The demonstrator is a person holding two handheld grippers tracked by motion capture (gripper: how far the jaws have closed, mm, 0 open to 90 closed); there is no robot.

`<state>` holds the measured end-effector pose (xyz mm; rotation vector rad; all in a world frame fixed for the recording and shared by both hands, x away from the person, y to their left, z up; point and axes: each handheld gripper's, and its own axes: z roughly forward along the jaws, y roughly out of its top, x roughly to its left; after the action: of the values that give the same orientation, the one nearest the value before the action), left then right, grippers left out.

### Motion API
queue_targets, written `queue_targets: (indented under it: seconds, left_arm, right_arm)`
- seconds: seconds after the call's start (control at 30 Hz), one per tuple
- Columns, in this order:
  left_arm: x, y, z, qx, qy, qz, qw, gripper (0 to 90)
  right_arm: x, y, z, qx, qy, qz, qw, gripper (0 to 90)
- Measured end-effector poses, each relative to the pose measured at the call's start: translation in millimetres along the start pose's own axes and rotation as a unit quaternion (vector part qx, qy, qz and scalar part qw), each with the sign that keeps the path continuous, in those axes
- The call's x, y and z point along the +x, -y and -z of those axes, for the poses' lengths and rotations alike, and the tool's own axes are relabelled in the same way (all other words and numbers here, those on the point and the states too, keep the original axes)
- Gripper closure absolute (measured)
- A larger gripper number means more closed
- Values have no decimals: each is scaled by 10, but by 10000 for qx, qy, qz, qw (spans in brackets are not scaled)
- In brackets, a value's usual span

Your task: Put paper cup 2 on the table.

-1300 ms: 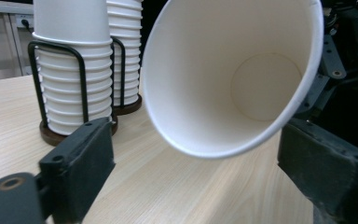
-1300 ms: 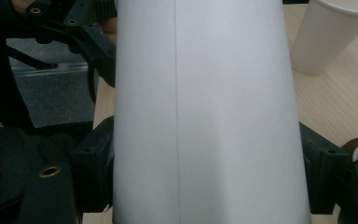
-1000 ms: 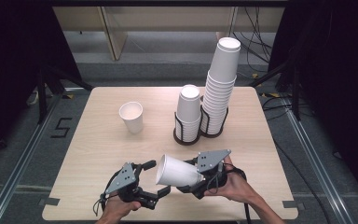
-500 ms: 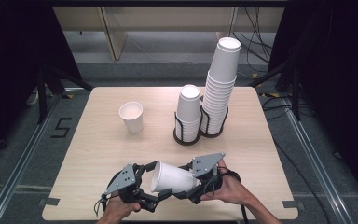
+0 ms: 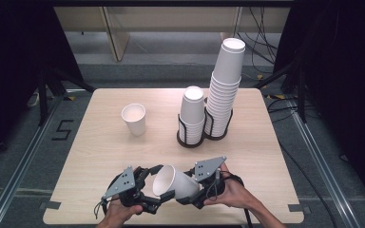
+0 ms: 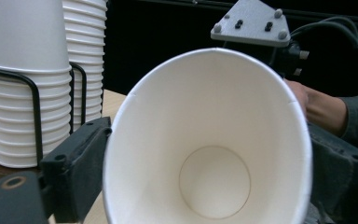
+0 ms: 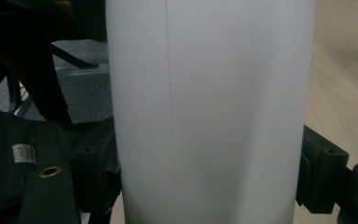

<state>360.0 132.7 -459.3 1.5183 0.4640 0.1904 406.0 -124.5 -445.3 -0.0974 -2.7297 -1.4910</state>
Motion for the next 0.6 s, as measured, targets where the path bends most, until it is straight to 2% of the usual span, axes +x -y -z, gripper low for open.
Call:
queue_targets:
  seconds: [0.03,0.07,0.17,0.4,0.5,0.6]
  left_arm:
    - [-3,-4,1,4,8,-23,10000,127]
    - [-4,-5,3,10,3,-36,10000,133]
    - [-5,-8,4,68,-13,-85,9999,138]
    - [-20,6,-18,232,-120,-81,9996,142]
    - [-24,2,-20,256,-163,-81,9995,148]
    - [-22,-5,-15,283,-180,-89,9994,151]
  right_arm:
    - [-2,1,-6,-18,41,62,10000,243]
    - [6,2,-13,21,-2,-2,10000,242]
    - [3,2,-18,39,48,47,10000,240]
    - [-1,42,-65,187,90,-150,9997,212]
    - [1,44,-78,244,259,-181,9992,181]
    - [2,40,-73,219,276,-165,9992,184]
